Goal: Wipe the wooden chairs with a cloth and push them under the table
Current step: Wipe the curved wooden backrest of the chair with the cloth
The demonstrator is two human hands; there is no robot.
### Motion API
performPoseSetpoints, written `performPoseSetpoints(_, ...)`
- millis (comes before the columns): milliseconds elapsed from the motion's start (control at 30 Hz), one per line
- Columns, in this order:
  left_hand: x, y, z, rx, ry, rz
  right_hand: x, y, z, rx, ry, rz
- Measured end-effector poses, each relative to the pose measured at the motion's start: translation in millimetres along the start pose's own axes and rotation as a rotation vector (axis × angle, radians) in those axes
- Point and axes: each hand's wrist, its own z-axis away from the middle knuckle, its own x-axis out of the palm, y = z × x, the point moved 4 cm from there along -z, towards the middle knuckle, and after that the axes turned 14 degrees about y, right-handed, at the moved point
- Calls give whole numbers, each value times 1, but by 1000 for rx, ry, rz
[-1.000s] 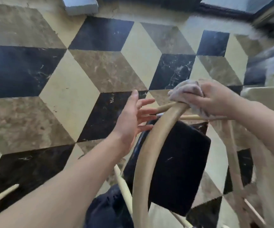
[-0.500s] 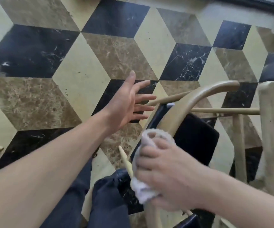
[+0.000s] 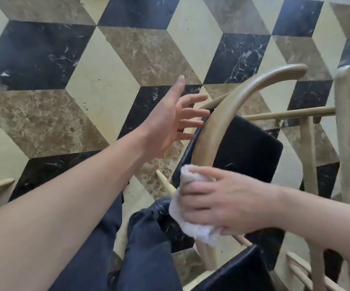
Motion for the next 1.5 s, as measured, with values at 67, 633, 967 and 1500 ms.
performPoseSetpoints(67, 0, 5, 5, 60, 113, -36, -21, 39, -8, 144, -18, 14)
performPoseSetpoints(633, 21, -9, 26, 51, 246, 133, -56, 173, 69, 1115, 581, -11)
performPoseSetpoints(967, 28, 6, 24, 118, 281, -58, 22, -30, -8, 231, 169, -36)
performPoseSetpoints(1500, 68, 30, -17, 251, 214, -463, -14, 231, 148, 1483, 1001, 21)
